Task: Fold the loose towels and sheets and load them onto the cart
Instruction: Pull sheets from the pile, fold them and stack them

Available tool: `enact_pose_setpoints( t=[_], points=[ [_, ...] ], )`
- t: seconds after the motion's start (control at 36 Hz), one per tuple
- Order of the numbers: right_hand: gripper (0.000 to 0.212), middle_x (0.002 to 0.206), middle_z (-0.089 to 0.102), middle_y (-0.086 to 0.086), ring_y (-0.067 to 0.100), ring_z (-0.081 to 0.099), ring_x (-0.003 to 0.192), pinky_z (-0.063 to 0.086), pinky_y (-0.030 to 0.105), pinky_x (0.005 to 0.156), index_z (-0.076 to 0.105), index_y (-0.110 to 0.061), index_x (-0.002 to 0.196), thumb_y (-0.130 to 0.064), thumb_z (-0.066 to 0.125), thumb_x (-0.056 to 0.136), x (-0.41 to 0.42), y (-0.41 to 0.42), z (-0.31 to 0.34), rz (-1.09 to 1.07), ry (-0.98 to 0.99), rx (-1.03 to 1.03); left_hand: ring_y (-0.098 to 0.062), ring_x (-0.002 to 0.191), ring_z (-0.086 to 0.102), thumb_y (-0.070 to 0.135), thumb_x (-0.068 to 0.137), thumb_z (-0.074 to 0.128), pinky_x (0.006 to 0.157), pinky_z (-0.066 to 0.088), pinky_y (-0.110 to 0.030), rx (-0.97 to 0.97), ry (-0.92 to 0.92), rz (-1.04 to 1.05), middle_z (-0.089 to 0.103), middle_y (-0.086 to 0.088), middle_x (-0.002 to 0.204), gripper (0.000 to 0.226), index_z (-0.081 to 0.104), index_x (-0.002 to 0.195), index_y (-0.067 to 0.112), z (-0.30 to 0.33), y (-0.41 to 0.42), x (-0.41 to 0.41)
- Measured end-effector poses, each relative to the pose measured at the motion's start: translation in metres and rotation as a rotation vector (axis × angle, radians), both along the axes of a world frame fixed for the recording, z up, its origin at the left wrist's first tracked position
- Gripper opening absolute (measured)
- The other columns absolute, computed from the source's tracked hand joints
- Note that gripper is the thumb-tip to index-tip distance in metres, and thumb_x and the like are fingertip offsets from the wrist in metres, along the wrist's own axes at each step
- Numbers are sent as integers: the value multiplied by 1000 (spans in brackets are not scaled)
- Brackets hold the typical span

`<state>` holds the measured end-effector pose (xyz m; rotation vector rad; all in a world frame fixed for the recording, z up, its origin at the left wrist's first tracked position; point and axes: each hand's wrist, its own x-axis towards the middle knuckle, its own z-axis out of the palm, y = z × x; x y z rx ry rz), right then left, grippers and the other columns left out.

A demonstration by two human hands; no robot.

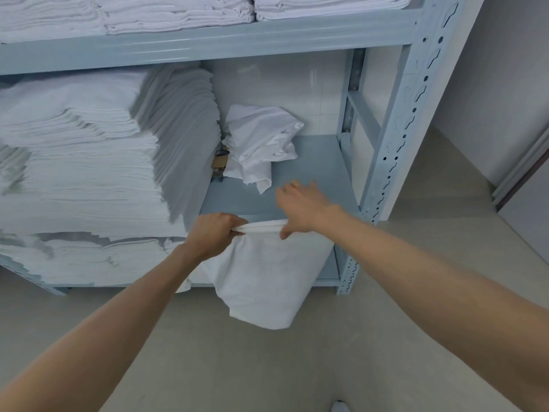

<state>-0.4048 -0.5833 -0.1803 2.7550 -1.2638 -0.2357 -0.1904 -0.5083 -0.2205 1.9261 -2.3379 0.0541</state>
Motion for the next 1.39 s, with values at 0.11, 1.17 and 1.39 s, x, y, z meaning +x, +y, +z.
enact_pose_setpoints(
  t=[0.11,1.17,1.39],
  points=[
    [74,133,51,8,30,52,122,43,46,93,41,-16,136,-43,79,77,36,20,-8,56,-9,103,-24,86,67,13,96,55,67,52,-37,-49,4,-57,75,2,101,26,73,113,22,16,-5,-8],
    [23,77,50,-5,26,59,85,36,34,64,61,-16,86,-38,61,95,30,-21,84,88,-156,36,-21,112,53,24,58,96,90,46,-36,-75,1123,601,52,1,124,97,37,135,21,-112,35,-19],
    [33,64,46,-7,14,45,60,31,32,57,51,-21,67,-38,67,91,15,-31,111,70,-235,81,-28,106,54,15,74,87,91,48,-43,-105,1153,706,54,-10,118,64,49,125,6,-112,10,-17]
  ],
)
